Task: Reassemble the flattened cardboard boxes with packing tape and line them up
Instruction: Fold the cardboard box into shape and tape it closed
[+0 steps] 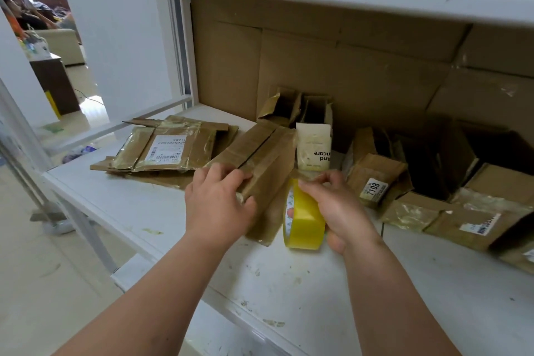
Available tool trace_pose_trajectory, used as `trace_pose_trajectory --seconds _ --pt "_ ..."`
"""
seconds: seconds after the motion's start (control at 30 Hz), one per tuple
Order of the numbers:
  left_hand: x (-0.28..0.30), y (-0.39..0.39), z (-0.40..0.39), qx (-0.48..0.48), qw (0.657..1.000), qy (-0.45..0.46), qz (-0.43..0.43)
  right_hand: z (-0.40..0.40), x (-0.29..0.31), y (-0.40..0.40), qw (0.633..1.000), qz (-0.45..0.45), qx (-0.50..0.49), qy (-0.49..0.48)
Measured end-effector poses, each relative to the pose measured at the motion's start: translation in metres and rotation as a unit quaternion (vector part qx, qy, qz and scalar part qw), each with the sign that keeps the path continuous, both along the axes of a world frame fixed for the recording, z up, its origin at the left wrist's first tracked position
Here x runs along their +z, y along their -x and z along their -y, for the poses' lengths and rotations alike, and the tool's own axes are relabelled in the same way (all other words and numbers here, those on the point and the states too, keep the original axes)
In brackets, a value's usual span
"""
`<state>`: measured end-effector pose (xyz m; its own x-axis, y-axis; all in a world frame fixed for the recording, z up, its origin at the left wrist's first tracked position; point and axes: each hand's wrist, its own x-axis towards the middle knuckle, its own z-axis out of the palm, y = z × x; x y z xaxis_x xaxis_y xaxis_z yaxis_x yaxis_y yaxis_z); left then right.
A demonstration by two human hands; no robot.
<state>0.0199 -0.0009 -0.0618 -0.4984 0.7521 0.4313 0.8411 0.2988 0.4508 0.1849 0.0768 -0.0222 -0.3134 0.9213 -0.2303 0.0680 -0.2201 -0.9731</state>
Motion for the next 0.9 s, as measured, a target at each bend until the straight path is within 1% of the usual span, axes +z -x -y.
trace_pose_trajectory --seconds 0.07,0.13,0.2,0.27,0.33,0.43,0.5,0.63,0.77,0.9 --pt "-0.003 0.011 0.002 -0.045 0.999 -0.016 0.001 0.002 -0.001 0.003 1.000 0.020 -0.012 -0.021" --pt "-0.007 0.024 0.007 -0.098 0.995 -0.028 0.003 0.008 -0.003 0.010 0.996 0.049 -0.037 -0.062" --pt "-0.007 0.033 0.009 -0.134 0.991 -0.031 0.001 0.012 -0.006 0.018 0.987 0.106 -0.050 -0.111" --pt "-0.003 0.039 0.009 -0.149 0.988 -0.034 -0.003 0.020 -0.008 0.028 0.978 0.145 -0.033 -0.148" --pt "-0.001 0.042 0.008 -0.155 0.987 -0.038 -0.013 0.027 -0.012 0.038 0.974 0.155 -0.007 -0.168" --pt "0.002 0.044 0.005 -0.164 0.985 -0.034 -0.030 0.034 -0.020 0.050 0.972 0.155 0.014 -0.175" --pt "0.006 0.049 0.005 -0.181 0.983 -0.020 -0.030 0.035 -0.023 0.054 0.975 0.147 0.003 -0.164" --pt "0.010 0.065 0.004 -0.209 0.978 0.000 -0.023 0.037 -0.030 0.059 0.976 0.123 -0.015 -0.178" --pt "0.005 0.062 0.007 -0.188 0.982 -0.003 -0.016 0.040 -0.040 0.065 0.977 0.111 -0.030 -0.179" --pt "-0.002 0.064 0.009 -0.235 0.972 0.012 0.019 0.040 -0.045 0.068 0.976 0.106 -0.047 -0.184"
